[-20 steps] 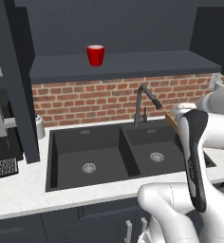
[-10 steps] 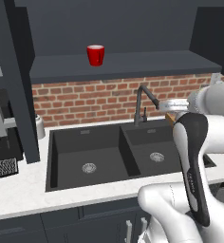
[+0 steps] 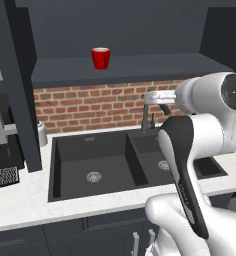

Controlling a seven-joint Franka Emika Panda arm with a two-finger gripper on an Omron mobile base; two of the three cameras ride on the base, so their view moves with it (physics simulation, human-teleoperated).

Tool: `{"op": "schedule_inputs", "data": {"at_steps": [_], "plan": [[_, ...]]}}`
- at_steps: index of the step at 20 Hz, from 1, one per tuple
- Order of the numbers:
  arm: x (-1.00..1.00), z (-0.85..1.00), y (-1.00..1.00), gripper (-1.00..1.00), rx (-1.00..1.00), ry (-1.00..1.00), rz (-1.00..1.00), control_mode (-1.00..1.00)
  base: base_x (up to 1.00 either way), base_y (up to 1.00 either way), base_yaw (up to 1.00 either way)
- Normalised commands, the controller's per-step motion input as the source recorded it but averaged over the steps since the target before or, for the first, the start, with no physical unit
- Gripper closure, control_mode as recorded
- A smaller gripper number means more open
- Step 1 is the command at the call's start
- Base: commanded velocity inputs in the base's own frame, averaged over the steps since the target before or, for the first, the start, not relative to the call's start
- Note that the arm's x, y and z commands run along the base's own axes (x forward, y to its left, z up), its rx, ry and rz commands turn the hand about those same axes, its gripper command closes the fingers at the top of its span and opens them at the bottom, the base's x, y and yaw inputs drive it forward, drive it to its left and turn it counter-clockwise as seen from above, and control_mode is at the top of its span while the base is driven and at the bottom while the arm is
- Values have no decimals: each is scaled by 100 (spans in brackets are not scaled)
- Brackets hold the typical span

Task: Pick the kettle from the counter and place it on the tray. Then pick the mug from the cabinet and place it on the tray. Then close the cabinet doors.

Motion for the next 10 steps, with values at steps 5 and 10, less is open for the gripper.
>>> {"op": "schedule_inputs", "data": {"at_steps": [5, 10], "plan": [[15, 45, 34, -100, 0, -5, 0, -100, 0, 0, 0], [31, 35, 30, -100, 0, -1, 0, -100, 0, 0, 0]]}}
